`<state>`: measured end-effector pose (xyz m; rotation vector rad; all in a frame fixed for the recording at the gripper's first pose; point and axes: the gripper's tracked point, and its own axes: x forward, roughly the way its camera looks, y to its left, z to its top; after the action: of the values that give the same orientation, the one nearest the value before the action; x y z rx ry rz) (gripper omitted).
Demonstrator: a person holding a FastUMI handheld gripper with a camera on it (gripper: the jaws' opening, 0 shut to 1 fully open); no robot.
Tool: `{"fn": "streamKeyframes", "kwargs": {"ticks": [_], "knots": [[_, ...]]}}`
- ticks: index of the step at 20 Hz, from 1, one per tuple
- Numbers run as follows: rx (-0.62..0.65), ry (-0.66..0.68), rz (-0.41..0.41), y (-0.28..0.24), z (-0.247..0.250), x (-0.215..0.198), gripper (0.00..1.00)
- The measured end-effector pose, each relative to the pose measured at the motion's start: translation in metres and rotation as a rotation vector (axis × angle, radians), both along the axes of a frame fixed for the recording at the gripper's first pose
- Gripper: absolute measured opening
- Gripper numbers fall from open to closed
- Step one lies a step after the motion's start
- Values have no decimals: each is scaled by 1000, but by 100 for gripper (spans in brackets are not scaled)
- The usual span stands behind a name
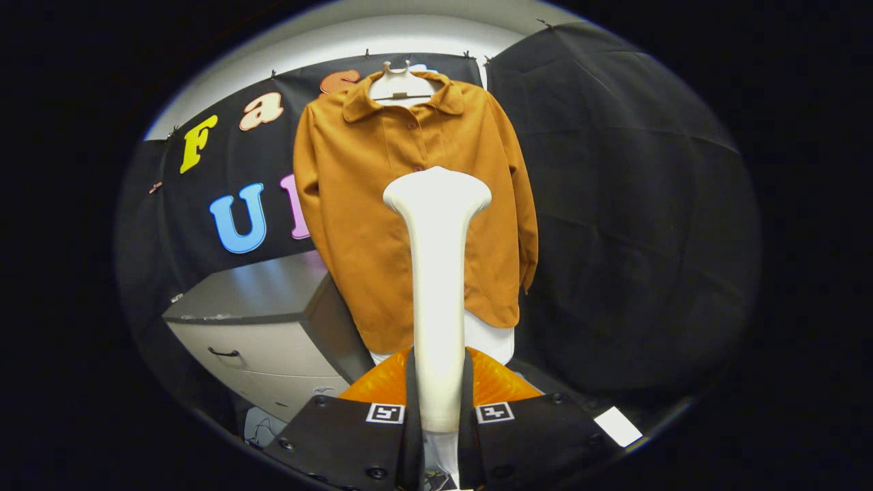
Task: Iron the clothes twice with a garment steamer, once on the left side and once on the right side.
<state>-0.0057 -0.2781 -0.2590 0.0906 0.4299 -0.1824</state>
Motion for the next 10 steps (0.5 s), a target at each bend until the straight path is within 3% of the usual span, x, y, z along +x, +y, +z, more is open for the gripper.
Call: {"fn": "streamKeyframes", "kwargs": {"ticks": [10], "knots": [[-39, -222, 71, 76, 133, 12, 23]]}}
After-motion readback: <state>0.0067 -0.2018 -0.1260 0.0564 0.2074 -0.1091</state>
